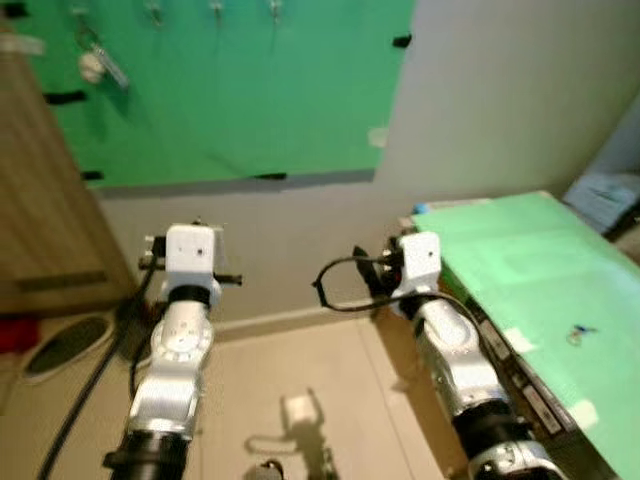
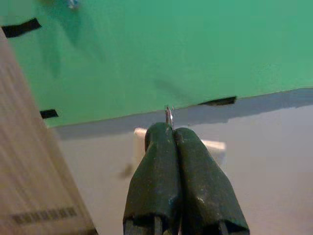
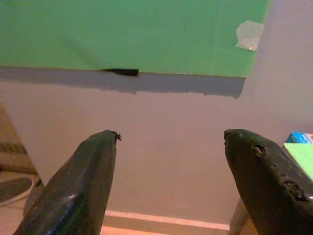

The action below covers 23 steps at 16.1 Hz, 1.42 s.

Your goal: Hang keys on a hook

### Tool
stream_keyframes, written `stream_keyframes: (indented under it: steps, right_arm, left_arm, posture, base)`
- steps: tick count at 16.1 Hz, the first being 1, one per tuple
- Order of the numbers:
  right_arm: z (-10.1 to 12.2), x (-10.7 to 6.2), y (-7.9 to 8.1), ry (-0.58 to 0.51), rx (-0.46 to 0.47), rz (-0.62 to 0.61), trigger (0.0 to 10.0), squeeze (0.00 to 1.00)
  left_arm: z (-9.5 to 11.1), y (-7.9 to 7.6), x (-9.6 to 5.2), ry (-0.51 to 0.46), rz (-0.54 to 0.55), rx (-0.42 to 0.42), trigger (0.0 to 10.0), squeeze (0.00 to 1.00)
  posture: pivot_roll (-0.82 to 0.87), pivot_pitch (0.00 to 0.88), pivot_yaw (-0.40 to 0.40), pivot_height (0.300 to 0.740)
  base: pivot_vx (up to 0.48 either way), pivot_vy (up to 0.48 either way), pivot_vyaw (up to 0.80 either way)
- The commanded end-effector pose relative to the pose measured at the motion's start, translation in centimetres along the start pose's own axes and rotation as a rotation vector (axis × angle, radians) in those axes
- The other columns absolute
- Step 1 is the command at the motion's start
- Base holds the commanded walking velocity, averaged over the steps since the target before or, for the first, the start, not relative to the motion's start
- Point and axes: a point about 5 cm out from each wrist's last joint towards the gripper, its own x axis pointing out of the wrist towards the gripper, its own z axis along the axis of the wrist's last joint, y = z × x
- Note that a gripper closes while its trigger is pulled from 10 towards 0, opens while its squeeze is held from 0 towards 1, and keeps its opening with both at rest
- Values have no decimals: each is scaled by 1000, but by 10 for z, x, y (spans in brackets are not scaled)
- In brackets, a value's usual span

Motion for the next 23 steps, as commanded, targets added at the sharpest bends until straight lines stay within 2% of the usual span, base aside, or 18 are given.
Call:
stream_keyframes:
  steps: [1,6,7,9,12,13,15,17,18,19,20,23]
  right_arm:
    - [-1,-1,-1,-12,12,-9,10000,0]
    - [-1,1,1,-13,11,2,10000,0]
    - [-2,1,0,-10,9,-3,10000,0]
    - [-2,1,-5,-6,3,-33,10000,0]
    - [-3,0,-8,-4,11,-69,10000,0]
    - [-5,-1,-11,1,23,-115,10000,0]
    - [-13,-6,-32,52,44,-324,10000,0]
    - [-12,-11,-37,32,-22,-346,10000,0]
    - [-6,-13,-39,-2,-81,-351,10000,0]
    - [-1,-15,-41,-28,-123,-373,10000,0]
    - [3,-15,-44,-44,-139,-403,10000,0]
    - [21,-9,-43,-124,-151,-425,10000,0]
  left_arm:
    - [9,-6,1,-40,-31,29,10000,0]
    - [11,-1,-1,-69,-22,46,10000,0]
    - [10,-2,-1,-63,-29,27,10000,0]
    - [17,-9,-4,-96,-90,-102,10000,0]
    - [18,-11,-5,-105,-112,-32,10000,0]
    - [18,-11,-4,-104,-119,-27,10000,0]
    - [18,-9,-2,-105,-130,-8,10000,0]
    - [16,-8,-1,-92,-128,-6,10000,0]
    - [12,-8,0,-66,-117,-40,10000,0]
    - [8,-8,1,-21,-99,-157,10000,0]
    - [10,-7,3,-24,-93,-202,10000,0]
    - [27,-6,6,-112,-141,-165,10000,0]
  posture:
    - [105,0,-66,740]
    - [114,0,-67,740]
    - [114,0,-66,740]
    - [115,0,-66,740]
    - [115,0,-53,740]
    - [115,0,-49,740]
    - [114,0,-45,740]
    - [107,0,-37,740]
    - [97,0,-37,740]
    - [91,0,-36,740]
    - [87,0,-36,740]
    - [84,0,-36,740]
  base:
    - [0,0,456]
    - [0,0,458]
    - [0,0,456]
    - [0,0,456]
    - [0,0,458]
    - [0,0,456]
    - [0,0,497]
    - [0,0,0]
    - [0,0,0]
    - [0,0,0]
    - [0,0,0]
    - [82,0,0]
